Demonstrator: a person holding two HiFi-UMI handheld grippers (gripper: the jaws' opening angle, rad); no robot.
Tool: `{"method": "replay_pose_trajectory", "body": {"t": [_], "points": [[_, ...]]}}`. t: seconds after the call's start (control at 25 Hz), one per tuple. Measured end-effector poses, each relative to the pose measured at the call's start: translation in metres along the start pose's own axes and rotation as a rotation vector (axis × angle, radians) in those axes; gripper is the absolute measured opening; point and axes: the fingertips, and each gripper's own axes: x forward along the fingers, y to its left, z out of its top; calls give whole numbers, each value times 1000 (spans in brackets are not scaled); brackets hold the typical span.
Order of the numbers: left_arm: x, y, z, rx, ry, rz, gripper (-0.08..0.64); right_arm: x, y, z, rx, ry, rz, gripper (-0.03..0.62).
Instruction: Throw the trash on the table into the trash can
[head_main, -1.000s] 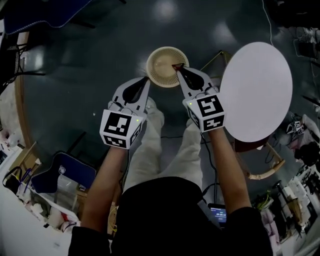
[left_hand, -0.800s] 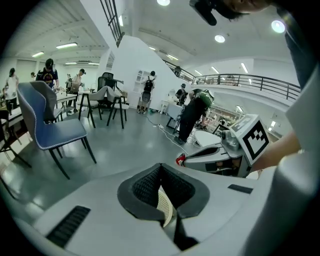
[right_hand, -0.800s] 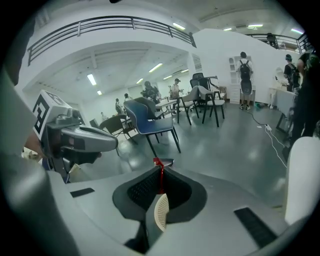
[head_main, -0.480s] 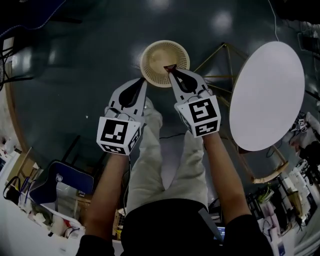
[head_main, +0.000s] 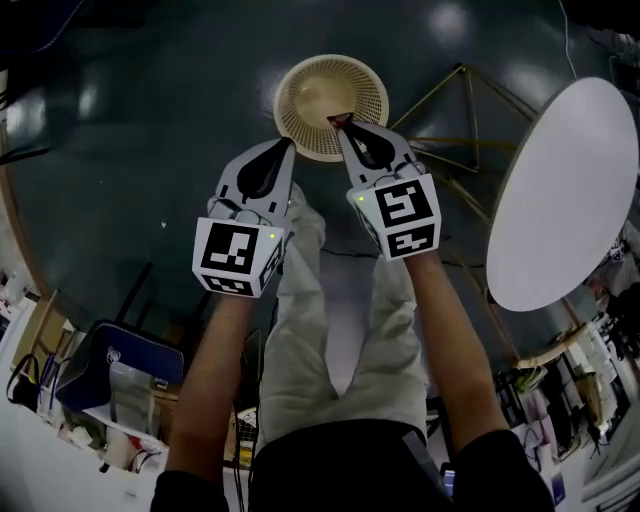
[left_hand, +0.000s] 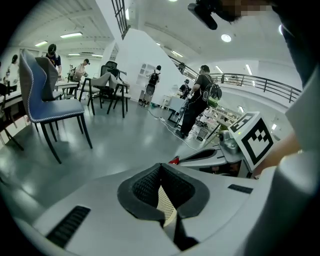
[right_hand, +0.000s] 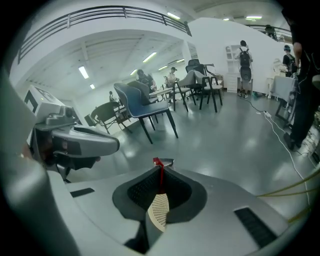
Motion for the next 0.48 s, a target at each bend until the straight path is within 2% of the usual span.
{"method": "replay_pose_trajectory", "body": {"t": [0.36, 0.48], "points": [[21, 22, -50, -37, 38, 23, 14, 48, -3, -46, -43, 86, 6, 29], [26, 26, -58, -29, 49, 27, 14, 66, -10, -63, -104, 122, -11, 29]]}}
